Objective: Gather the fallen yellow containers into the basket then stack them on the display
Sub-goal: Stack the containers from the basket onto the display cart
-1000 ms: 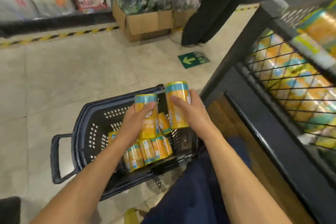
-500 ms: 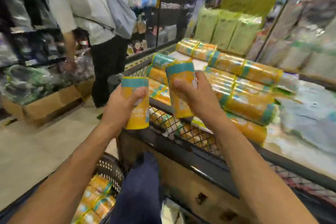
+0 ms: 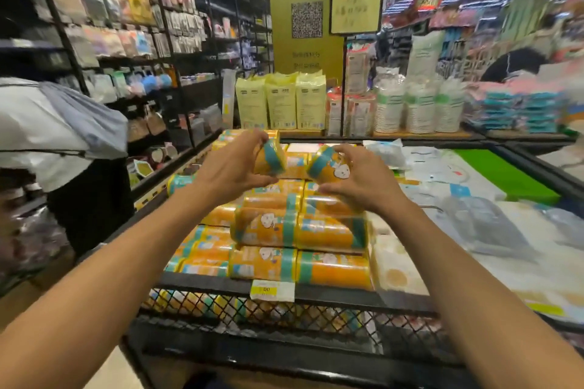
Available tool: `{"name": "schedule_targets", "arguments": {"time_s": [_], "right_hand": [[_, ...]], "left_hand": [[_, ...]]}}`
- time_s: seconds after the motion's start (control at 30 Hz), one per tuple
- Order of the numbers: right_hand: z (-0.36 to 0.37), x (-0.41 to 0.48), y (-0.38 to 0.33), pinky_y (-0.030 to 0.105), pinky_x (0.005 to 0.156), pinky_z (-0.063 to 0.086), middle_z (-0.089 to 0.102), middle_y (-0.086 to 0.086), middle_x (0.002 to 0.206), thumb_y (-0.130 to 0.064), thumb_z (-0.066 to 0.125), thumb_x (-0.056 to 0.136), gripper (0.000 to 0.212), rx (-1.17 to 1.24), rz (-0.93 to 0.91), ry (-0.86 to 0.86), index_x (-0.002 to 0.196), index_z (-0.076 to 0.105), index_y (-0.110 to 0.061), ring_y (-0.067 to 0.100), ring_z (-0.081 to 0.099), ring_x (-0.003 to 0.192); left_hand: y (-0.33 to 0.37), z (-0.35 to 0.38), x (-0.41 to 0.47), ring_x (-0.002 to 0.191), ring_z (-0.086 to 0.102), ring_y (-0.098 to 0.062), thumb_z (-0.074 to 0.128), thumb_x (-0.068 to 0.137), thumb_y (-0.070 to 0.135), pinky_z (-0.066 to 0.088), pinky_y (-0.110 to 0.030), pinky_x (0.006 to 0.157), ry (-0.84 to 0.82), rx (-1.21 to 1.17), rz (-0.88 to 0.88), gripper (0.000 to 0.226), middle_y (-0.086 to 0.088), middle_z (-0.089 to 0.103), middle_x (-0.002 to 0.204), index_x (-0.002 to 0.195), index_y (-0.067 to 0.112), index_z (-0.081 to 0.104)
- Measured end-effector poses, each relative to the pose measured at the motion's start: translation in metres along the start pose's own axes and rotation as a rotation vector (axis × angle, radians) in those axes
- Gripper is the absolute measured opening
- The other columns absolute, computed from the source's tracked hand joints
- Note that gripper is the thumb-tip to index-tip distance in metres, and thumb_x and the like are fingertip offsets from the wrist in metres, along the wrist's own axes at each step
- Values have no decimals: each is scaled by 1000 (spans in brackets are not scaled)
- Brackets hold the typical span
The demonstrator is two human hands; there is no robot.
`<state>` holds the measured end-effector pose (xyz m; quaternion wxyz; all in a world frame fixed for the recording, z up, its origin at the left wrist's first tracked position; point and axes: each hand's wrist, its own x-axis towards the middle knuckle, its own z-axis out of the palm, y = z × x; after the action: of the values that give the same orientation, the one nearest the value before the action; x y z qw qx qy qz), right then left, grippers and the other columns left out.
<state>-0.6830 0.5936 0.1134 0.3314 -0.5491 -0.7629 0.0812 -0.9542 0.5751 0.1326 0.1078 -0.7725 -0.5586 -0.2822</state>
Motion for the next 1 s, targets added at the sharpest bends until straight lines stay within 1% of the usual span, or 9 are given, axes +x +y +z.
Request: {"name": "schedule_targets", "arguments": {"time_s": [0.2,0.37,0.57,0.7,0.8,0.87,0.9,0.97,1.0], "right_hand": [[18,25,29,41,83,57,71,-3,113,-63,88,59,77,-174,-4,27,126,58,-37,24,66,104],[43,30,42,43,101,44,63,-4,130,-58,87,68,75,-191,-114,43,137,63,-37,23,50,124],[54,29,50,46,113,35,52,6,148,-55,86,72,75,-149,-124,76,140,62,-35,28,40,137],[50,28,47,45,118,34,49,4,154,-60,76,83,74,241,83,166,147,55,-29,23,40,143],[52,24,48,50,107,49,60,-4,142,-84,62,74,94,565,350,169,150,41,-32,19,58,128],[55,23,51,50,102,53,65,-6,133,-85,60,72,91,619,392,143,144,45,-32,19,63,121],[56,23,50,51,101,54,66,-7,128,-81,60,73,83,637,403,134,139,48,-32,19,64,117],[55,23,44,51,99,55,68,-6,124,-72,62,80,65,657,393,117,130,50,-31,20,66,112],[55,23,43,51,98,55,67,-4,125,-66,63,84,59,650,387,103,130,47,-32,21,66,113]], "left_hand": [[-10,54,44,111,60,-25,80,74,65,46,-37,76,-191,121,91,82,3,53,134,143,35,46],[-15,85,46,121,52,-24,78,81,60,44,-38,89,-218,54,145,81,0,56,134,150,34,47],[-23,96,47,152,27,-27,40,86,84,20,-62,120,-233,190,189,81,6,33,165,156,43,33],[-11,89,40,157,16,-24,34,92,81,8,-68,122,-221,188,79,76,11,23,169,159,48,22],[-14,90,26,158,15,-24,32,93,81,16,-59,124,-120,-131,-280,83,4,17,171,163,41,14],[-17,88,24,151,33,-30,42,84,88,40,-53,114,-144,-509,-595,101,-1,28,168,163,32,14],[-19,87,24,142,45,-31,46,79,89,52,-49,100,-160,-647,-691,104,-2,41,161,160,29,23],[-22,86,22,121,61,-26,56,88,74,55,-36,70,-158,-811,-711,75,1,61,138,145,28,46],[-23,84,21,115,64,-23,60,93,64,54,-33,65,-143,-858,-686,56,3,66,129,137,30,53]]}}
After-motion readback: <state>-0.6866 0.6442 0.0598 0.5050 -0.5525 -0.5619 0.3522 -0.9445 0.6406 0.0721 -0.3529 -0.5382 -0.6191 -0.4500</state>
